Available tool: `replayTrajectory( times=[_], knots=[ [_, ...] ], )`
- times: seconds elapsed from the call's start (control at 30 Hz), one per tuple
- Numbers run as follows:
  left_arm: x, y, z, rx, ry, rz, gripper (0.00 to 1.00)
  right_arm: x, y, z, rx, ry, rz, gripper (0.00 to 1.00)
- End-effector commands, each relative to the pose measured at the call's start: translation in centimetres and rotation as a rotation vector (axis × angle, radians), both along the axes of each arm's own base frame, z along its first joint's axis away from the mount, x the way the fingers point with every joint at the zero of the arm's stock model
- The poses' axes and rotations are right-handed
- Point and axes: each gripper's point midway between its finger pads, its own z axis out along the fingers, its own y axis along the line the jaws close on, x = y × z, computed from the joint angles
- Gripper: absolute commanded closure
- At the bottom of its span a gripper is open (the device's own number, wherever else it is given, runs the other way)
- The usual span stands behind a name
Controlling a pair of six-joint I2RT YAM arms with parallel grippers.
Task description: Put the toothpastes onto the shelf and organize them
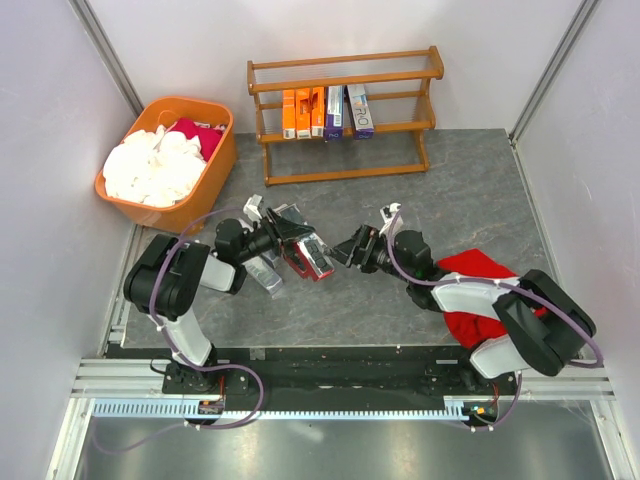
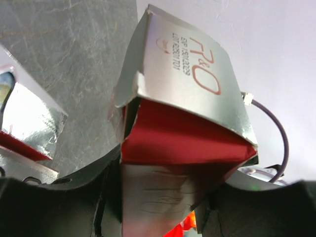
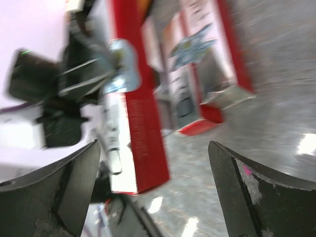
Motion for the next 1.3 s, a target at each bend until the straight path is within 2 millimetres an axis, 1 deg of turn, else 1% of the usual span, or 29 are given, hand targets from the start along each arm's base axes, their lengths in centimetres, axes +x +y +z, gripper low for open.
replayTrajectory(
  times=[0.0, 0.03, 0.07, 0.1, 0.13, 0.17, 0.23, 0.3, 0.33, 0.4, 0.43, 0.47, 0.5, 0.53, 0.6, 0.67, 0.7, 0.8, 0.9, 0.93, 1.0, 1.03, 1.07, 1.1, 1.13, 1.17, 1.2, 1.23, 1.27],
  knots=[
    [-1.6, -0.1, 6.7, -0.166, -0.289, -0.074, 0.44, -2.9, 2.5, 4.9, 0.265, -0.072, 0.206, 0.02],
    [-1.6, -0.1, 6.7, -0.167, -0.288, -0.075, 0.44, -3.1, 2.7, 4.2, 0.277, -0.049, 0.219, 0.02],
    [-1.6, 0.0, 6.8, -0.167, -0.29, -0.073, 0.44, -3.4, 2.8, 5.3, 0.325, -0.086, 0.242, 0.02],
    [-1.6, 0.0, 6.7, -0.166, -0.289, -0.071, 0.44, -3.7, 2.9, 5.3, 0.352, -0.056, 0.253, 0.02],
    [-1.7, -0.1, 6.8, -0.166, -0.291, -0.074, 0.44, -4.0, 3.1, 4.4, 0.353, -0.027, 0.271, 0.02],
    [-1.7, -0.1, 6.9, -0.168, -0.292, -0.075, 0.44, -4.1, 3.1, 4.7, 0.375, -0.032, 0.278, 0.04],
    [-1.7, -0.1, 7.0, -0.169, -0.297, -0.076, 0.44, -4.3, 2.9, 3.5, 0.385, 0.005, 0.271, 0.04],
    [-1.8, -0.1, 7.1, -0.168, -0.3, -0.081, 0.44, -4.5, 2.8, 3.3, 0.396, 0.006, 0.271, 0.05],
    [-1.9, -0.1, 7.2, -0.17, -0.302, -0.083, 0.44, -4.6, 2.8, 2.8, 0.4, 0.027, 0.273, 0.06],
    [-1.9, -0.1, 7.2, -0.169, -0.3, -0.083, 0.44, -4.8, 2.8, 3.2, 0.432, 0.018, 0.281, 0.12],
    [-1.9, -0.1, 7.1, -0.169, -0.296, -0.083, 0.44, -4.8, 2.9, 3.3, 0.453, 0.021, 0.288, 0.19],
    [-1.8, -0.1, 7.1, -0.17, -0.297, -0.083, 0.44, -5.0, 3.0, 3.4, 0.466, 0.026, 0.3, 0.22],
    [-1.8, -0.1, 7.1, -0.169, -0.297, -0.084, 0.44, -5.0, 3.0, 3.1, 0.47, 0.037, 0.3, 0.25],
    [-1.8, -0.1, 7.2, -0.169, -0.3, -0.086, 0.44, -5.0, 3.0, 3.4, 0.491, 0.037, 0.302, 0.29],
    [-1.9, -0.1, 7.2, -0.169, -0.3, -0.088, 0.44, -4.9, 3.0, 2.9, 0.492, 0.051, 0.297, 0.36],
    [-1.9, -0.2, 7.1, -0.169, -0.3, -0.089, 0.43, -5.0, 2.9, 3.2, 0.511, 0.053, 0.298, 0.42],
    [-1.9, -0.2, 7.1, -0.168, -0.3, -0.09, 0.43, -5.0, 3.0, 3.2, 0.517, 0.054, 0.302, 0.5],
    [-2.0, -0.2, 7.1, -0.163, -0.31, -0.096, 0.4, -5.1, 2.9, 3.7, 0.537, 0.045, 0.308, 0.58],
    [-2.2, -0.2, 7.3, -0.156, -0.327, -0.11, 0.32, -5.1, 2.7, 3.9, 0.539, 0.039, 0.296, 0.62],
    [-2.2, -0.3, 7.2, -0.152, -0.325, -0.114, 0.28, -5.1, 2.6, 4.0, 0.539, 0.036, 0.295, 0.62],
    [-2.2, -0.2, 7.2, -0.142, -0.33, -0.12, 0.23, -5.0, 2.5, 4.3, 0.544, 0.029, 0.287, 0.62],
    [-2.0, -0.3, 6.7, -0.124, -0.315, -0.118, 0.2, -4.9, 2.5, 4.3, 0.543, 0.027, 0.283, 0.63],
    [-2.0, -0.2, 6.5, -0.112, -0.309, -0.118, 0.13, -4.7, 2.4, 4.5, 0.546, 0.021, 0.278, 0.63],
    [-2.1, -0.2, 6.9, -0.103, -0.322, -0.115, 0.07, -4.6, 2.2, 4.5, 0.547, 0.022, 0.269, 0.63],
    [-2.0, -0.1, 6.5, -0.074, -0.337, -0.109, 0.01, -4.4, 2.1, 4.4, 0.546, 0.021, 0.261, 0.63],
    [-1.7, -0.1, 5.6, -0.045, -0.284, -0.1, 0.0, -4.0, 1.8, 4.5, 0.547, 0.016, 0.249, 0.63],
    [-1.8, 0.0, 5.9, -0.024, -0.288, -0.093, 0.0, -3.7, 1.8, 4.4, 0.541, 0.015, 0.243, 0.64],
    [-1.5, 0.1, 5.5, 0.018, -0.311, -0.079, 0.0, -3.2, 1.6, 4.4, 0.538, 0.005, 0.234, 0.64],
    [-1.2, 0.2, 3.9, 0.066, -0.227, -0.06, 0.0, -3.0, 1.5, 4.3, 0.53, -0.002, 0.23, 0.64]
  ],
)
